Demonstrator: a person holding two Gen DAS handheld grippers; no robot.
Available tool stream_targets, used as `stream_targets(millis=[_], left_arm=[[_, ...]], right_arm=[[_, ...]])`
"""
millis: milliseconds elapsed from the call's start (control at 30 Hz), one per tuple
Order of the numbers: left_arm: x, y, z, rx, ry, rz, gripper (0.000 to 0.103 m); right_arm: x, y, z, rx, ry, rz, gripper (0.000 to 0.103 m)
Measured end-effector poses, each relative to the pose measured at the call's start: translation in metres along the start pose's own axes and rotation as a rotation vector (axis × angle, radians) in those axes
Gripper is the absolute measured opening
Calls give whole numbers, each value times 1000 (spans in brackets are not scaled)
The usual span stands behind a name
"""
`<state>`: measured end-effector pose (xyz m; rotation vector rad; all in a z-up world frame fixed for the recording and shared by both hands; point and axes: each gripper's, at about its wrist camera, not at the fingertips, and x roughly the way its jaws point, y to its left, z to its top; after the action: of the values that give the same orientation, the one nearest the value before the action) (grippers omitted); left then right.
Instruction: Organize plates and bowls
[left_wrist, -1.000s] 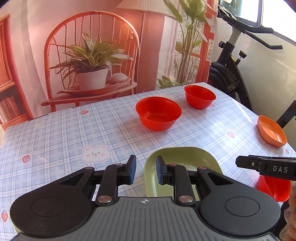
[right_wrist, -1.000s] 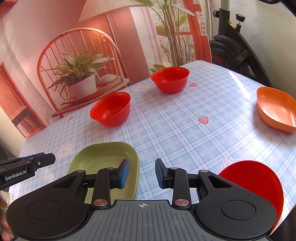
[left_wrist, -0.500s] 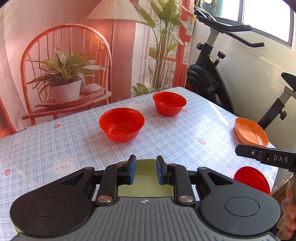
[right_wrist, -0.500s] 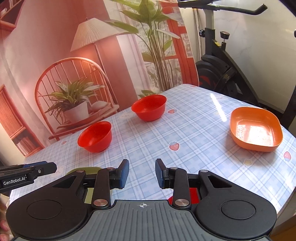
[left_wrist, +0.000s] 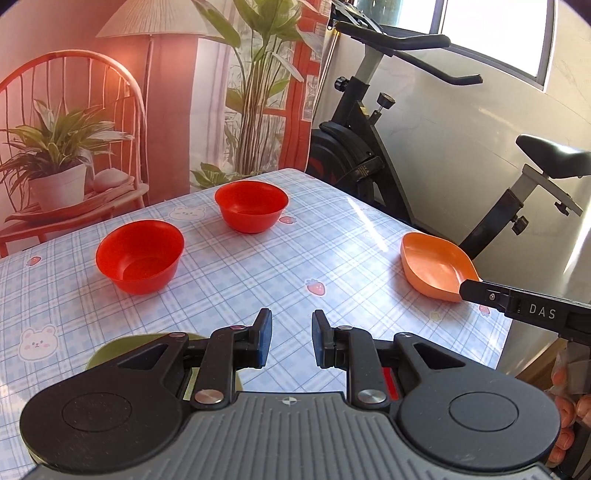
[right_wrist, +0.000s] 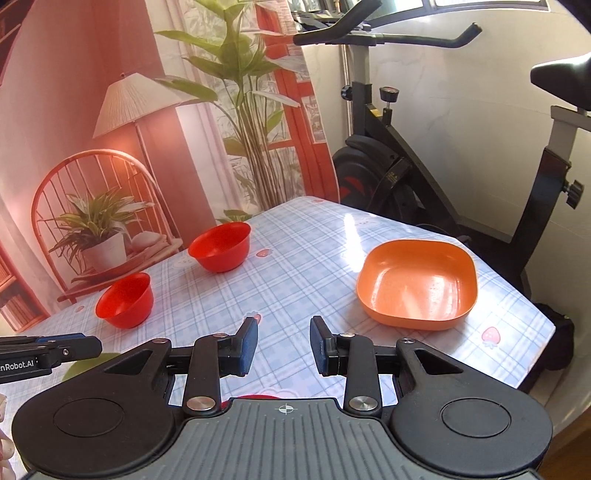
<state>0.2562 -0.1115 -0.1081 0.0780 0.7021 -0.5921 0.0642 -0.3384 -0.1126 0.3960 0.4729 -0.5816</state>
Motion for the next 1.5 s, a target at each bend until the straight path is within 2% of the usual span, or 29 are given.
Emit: stream_targets(millis=[367, 467, 600, 700, 1033, 1433, 1500], left_arm=[[47, -54, 33, 61, 3, -118, 25], [66, -69, 40, 93, 14, -130, 26], [93, -83, 52, 115, 49, -169, 34], [116, -90, 57, 111, 64, -192, 34], [177, -119, 63, 178, 128, -202, 34], [221, -125, 55, 141, 231, -203, 35], [224, -125, 54, 142, 240, -192, 35]], right_arm=[[7, -76, 16, 86, -62, -102, 30], [14, -99, 18, 107, -61, -139, 30], [28, -125, 20, 115, -61, -186, 30], [42, -141, 19, 125, -59, -210, 30], [82, -172, 12, 143, -28, -241, 30], [112, -181, 9, 169, 12, -211, 29], [116, -181, 9, 170, 17, -211, 24]])
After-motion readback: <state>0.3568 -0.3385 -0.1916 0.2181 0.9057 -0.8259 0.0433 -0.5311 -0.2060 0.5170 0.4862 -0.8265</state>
